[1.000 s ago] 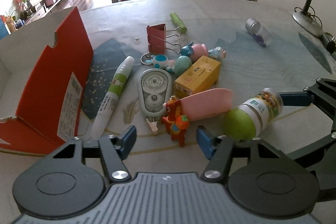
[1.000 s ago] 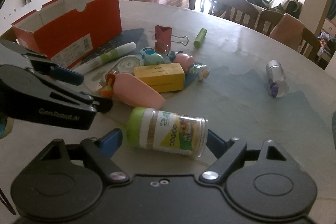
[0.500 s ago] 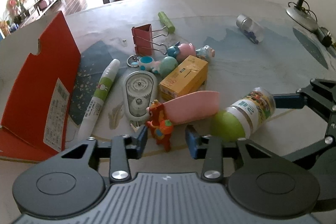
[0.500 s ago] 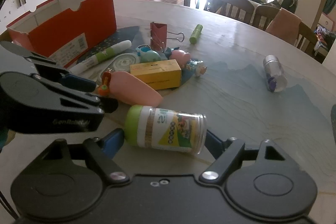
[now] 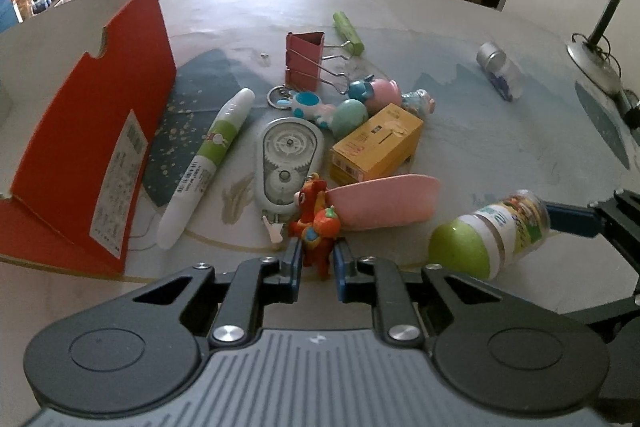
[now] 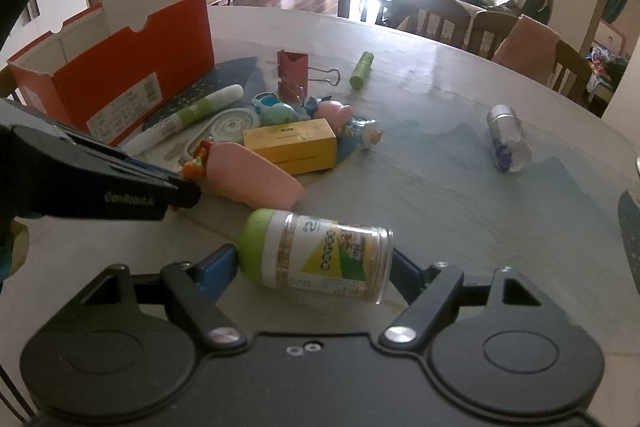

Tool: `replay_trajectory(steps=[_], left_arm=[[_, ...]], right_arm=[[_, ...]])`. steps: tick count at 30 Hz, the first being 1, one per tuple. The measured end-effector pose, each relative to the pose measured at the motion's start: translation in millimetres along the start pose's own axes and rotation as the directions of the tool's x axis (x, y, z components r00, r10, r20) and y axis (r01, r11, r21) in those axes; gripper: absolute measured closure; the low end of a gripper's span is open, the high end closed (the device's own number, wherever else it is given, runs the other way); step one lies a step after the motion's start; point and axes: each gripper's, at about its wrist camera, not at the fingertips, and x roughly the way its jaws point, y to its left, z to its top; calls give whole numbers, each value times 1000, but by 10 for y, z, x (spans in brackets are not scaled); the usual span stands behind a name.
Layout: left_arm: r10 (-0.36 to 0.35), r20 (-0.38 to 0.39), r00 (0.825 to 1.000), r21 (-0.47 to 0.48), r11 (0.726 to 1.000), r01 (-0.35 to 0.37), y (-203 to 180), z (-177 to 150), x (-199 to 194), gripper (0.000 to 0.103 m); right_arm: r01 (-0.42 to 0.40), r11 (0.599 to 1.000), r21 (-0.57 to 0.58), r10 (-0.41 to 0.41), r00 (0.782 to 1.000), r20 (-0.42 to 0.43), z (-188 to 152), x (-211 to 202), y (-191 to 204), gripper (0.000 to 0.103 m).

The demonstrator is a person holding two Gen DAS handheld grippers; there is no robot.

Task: Organize rigid objects
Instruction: 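Close right tool on the green-capped jar while left tool closes on the orange toy, then carry the jar in right tool and the toy in left tool over the cardboard box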

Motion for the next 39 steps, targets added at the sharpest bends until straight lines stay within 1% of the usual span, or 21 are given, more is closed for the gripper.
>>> replay_trajectory(steps=[3,13,18,23,31,35,39], left_arm=[[-15,7,1000,-18,1000,15,61,9,-71,87],[-32,37,999,-79,996,35,280,37,-372,88],[-31,54,998,-105,994,36,395,52,-500,88],[-51,68,996,-133,989,59,481,55,-652,88],[-69,119,990,-136,987,85,605,86,-970,88],[-84,144,986,-126,987,103,717,140,-1144,88],[-92,175,980,-113,987,112,875,220,-1281,88]], right_arm=[[-2,1000,10,2,1000,13,8,-92,8,23],[-24,999,29,22,999,48,69,-384,32,23],[-36,999,26,34,997,71,118,-517,68,23],[-49,999,16,48,995,89,192,-630,108,23],[-63,998,-23,66,991,115,361,-767,222,23],[-75,997,-21,77,989,125,500,-848,289,23],[-62,997,-38,67,987,146,644,-882,407,23]])
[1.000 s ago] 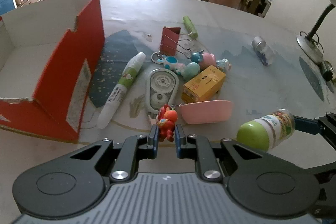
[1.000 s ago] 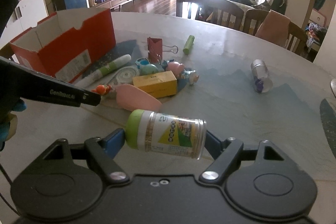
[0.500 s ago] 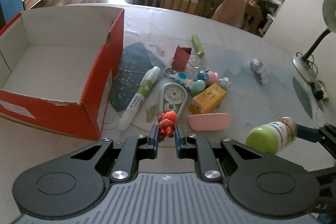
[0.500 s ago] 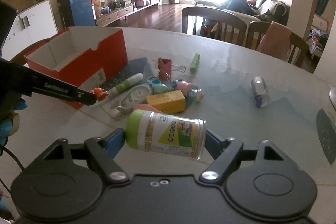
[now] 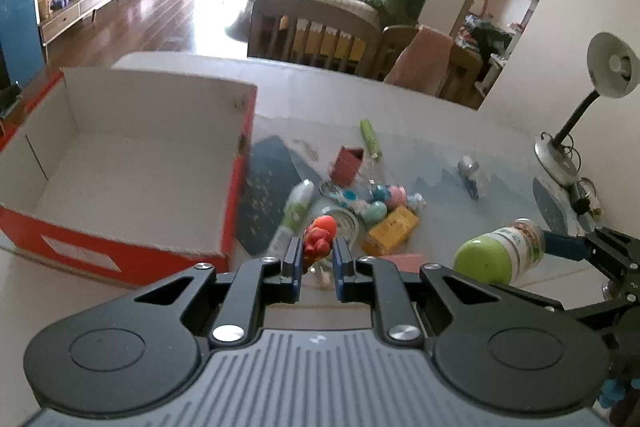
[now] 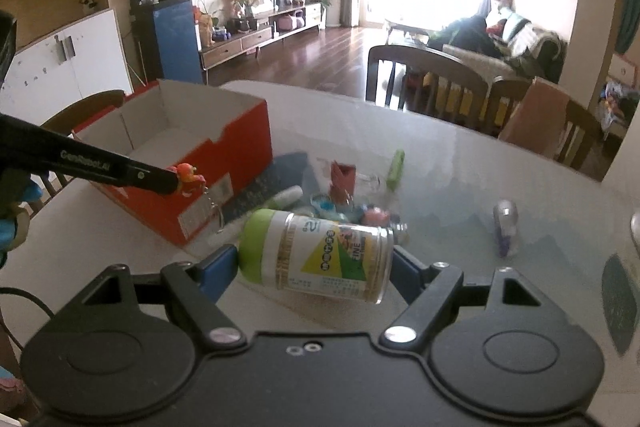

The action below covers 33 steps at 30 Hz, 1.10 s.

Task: Organize rigid objects
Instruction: 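Carry the jar in right tool and the toy in left tool over the cardboard box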

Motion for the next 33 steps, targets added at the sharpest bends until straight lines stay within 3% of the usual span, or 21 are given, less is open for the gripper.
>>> replay_trajectory(steps=[15,24,33], left_arm=[[-52,36,998,35,998,51,807,491,-356,88],[-23,32,999,54,998,21,1384,661,-334,88],[22,6,1000,40,999,-23,1994,800,-130,88]], right_arm=[[7,999,-50,-7,1000,12,685,346,913,23],[-8,996,-86,8,1000,-6,944,754,1510,23],[-2,992,-122,-3,999,-38,1149,1227,1853,23]])
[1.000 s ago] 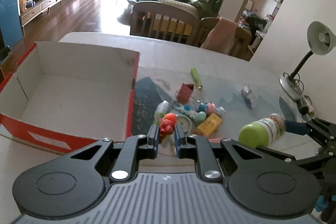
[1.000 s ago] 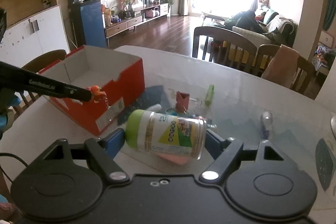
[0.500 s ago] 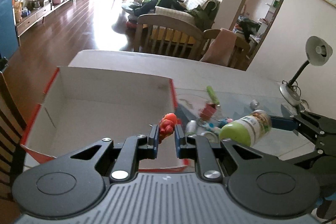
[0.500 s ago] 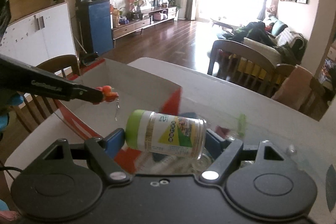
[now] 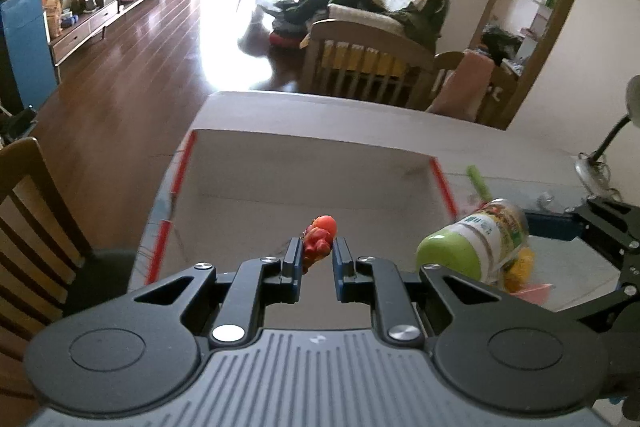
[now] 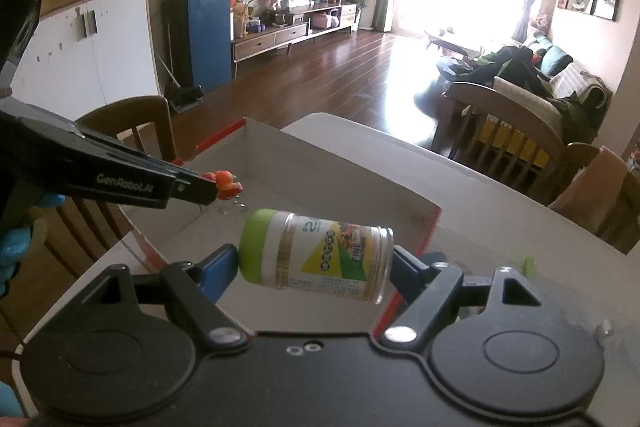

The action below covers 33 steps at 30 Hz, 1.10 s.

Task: Organize rigid objects
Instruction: 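Carry the jar in right tool and the toy in left tool over the cardboard box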

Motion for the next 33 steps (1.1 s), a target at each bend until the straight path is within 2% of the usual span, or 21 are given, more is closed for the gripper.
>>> replay_trajectory(steps=[8,15,28,33], left_arm=[[46,-41,998,6,999,-45,357,56,323,88],[63,-90,994,46,997,-59,417,14,634,88],[86,-178,980,134,989,-63,372,-132,983,88],[95,-237,967,148,987,-61,372,-166,1101,88]], right_arm=[[6,1000,-29,-8,997,-77,59,492,155,23],[5,999,-40,-11,986,-165,38,891,211,23],[-24,999,-46,11,961,-275,-44,1206,236,23],[-34,999,-23,25,950,-313,-42,1282,214,23]])
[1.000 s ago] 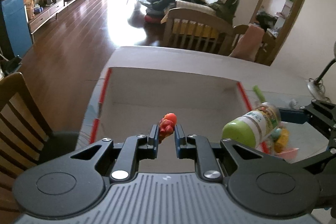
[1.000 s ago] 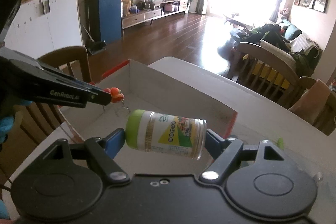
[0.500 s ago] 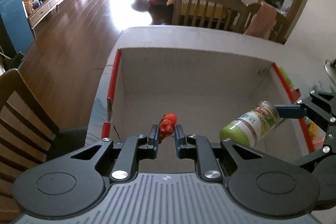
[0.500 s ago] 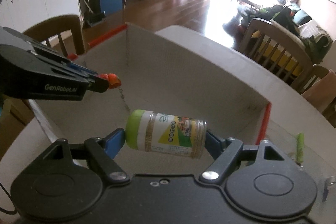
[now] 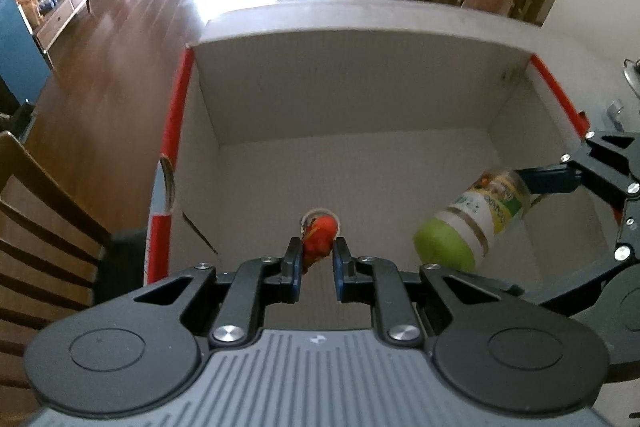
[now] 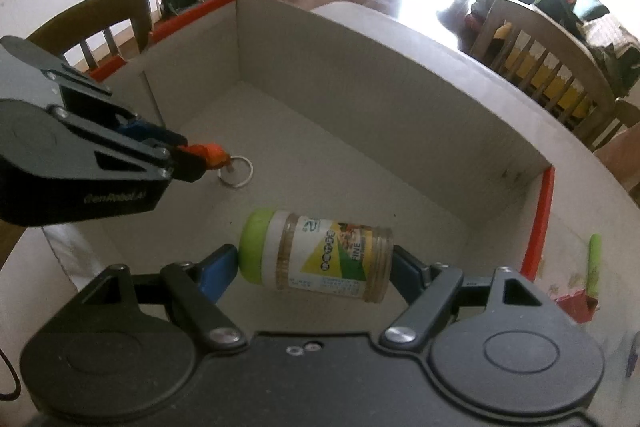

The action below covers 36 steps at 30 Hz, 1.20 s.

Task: Organize rigid objects
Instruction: 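Carry the jar in right tool and the toy in left tool over the cardboard box, then open right tool to drop the jar in the box while left tool releases the toy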

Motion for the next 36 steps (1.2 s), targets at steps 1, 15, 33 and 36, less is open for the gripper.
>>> replay_trajectory(steps=[1,15,33,36], left_arm=[[0,-9,1000,2,1000,0,4,-15,29,88],[3,-54,999,14,1000,-2,-43,-127,119,88],[2,23,1000,1,1000,-2,-7,-66,-305,88],[7,41,999,4,1000,-7,-23,-65,-407,88]], right_arm=[[-5,1000,1,5,1000,-6,6,8,-1,23],[-2,1000,10,2,1000,-4,31,-37,-16,22],[-11,999,54,6,997,83,-95,-444,-63,20],[-11,998,62,5,995,99,-117,-518,-69,20]])
